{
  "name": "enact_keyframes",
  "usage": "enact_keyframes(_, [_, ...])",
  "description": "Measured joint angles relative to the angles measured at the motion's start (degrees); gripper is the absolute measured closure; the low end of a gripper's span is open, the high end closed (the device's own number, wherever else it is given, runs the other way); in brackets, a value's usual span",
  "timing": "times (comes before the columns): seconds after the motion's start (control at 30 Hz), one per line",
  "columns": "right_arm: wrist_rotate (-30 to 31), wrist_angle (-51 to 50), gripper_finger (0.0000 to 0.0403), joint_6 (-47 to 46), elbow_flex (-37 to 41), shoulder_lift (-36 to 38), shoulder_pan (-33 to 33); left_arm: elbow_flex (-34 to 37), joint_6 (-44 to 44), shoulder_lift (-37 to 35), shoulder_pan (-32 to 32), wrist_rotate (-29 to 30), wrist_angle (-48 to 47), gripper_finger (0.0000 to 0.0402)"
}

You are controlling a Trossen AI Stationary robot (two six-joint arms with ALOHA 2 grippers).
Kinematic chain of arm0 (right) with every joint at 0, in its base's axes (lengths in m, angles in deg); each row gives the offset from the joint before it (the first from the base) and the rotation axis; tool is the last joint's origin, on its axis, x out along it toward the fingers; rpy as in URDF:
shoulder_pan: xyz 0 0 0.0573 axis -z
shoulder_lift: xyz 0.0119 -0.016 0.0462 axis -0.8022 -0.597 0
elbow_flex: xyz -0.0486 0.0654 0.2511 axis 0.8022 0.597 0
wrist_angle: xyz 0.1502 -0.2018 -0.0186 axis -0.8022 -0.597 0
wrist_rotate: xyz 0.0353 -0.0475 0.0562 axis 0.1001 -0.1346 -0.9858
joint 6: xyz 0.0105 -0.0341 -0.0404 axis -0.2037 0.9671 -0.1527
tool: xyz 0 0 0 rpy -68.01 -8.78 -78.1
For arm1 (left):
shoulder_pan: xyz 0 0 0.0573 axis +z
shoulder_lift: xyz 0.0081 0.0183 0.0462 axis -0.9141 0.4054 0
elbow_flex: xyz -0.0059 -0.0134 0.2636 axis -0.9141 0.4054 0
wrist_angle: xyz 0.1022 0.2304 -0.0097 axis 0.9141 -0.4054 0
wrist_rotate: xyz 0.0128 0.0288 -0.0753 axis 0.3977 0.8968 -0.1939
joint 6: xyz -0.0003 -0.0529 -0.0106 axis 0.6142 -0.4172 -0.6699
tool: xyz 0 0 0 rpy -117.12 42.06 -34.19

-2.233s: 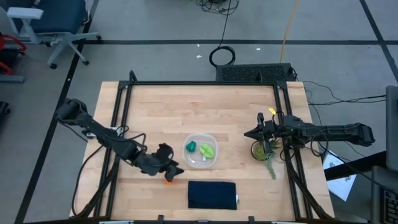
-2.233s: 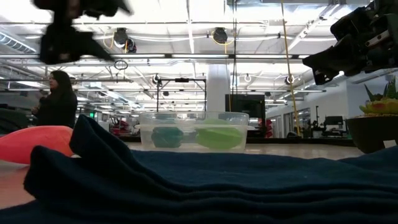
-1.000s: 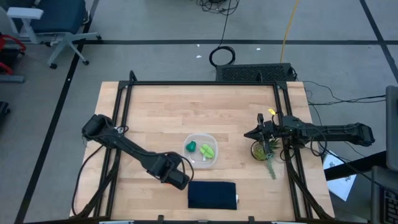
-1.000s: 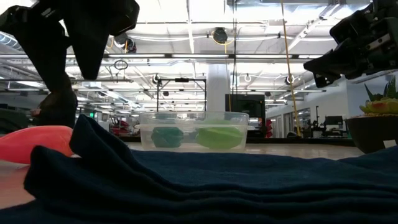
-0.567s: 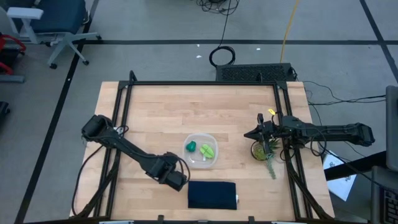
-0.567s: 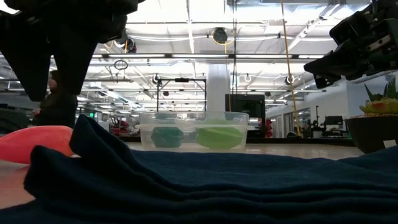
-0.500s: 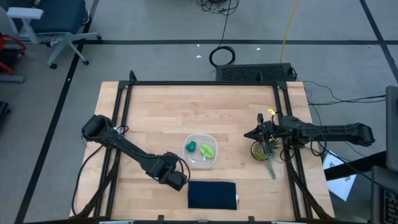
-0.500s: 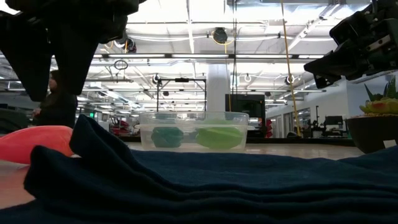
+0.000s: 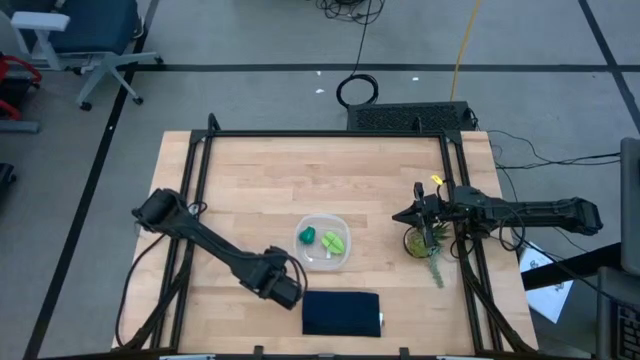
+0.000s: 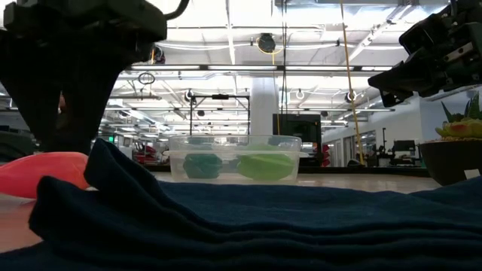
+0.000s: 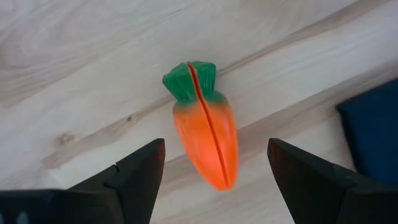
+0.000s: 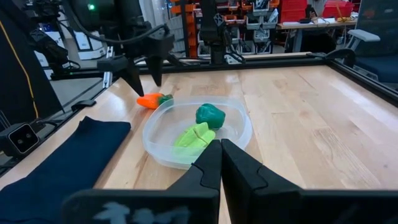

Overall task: Pick and placing Produce into tupperware
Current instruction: Put the carrot into the bin

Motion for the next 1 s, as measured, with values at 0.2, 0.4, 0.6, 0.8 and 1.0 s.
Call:
enact_keyframes(0.2, [0.0, 0.0, 0.0403, 0.0, 0.0, 0.0, 0.0, 0.0, 0.4, 0.8, 0.0, 0.0, 0.2, 0.0114])
enact_keyframes(0.4, [0.0, 0.0, 0.0403, 0.0, 0.0, 0.0, 0.0, 0.0, -0.1, 1.0, -0.2, 1.2, 0.2, 0.0114])
enact_keyframes(0.6, [0.0, 0.0, 0.0403, 0.0, 0.0, 0.0, 0.0, 0.0, -0.5, 3.2, -0.2, 0.2, 0.3, 0.0114])
enact_keyframes(0.8, [0.0, 0.0, 0.0403, 0.0, 0.0, 0.0, 0.0, 0.0, -0.6, 3.6, -0.2, 0.1, 1.6, 0.0114])
enact_keyframes(1.0, [0.0, 0.0, 0.0403, 0.0, 0.0, 0.0, 0.0, 0.0, 0.4, 4.1, -0.2, 1.2, 4.4, 0.0114])
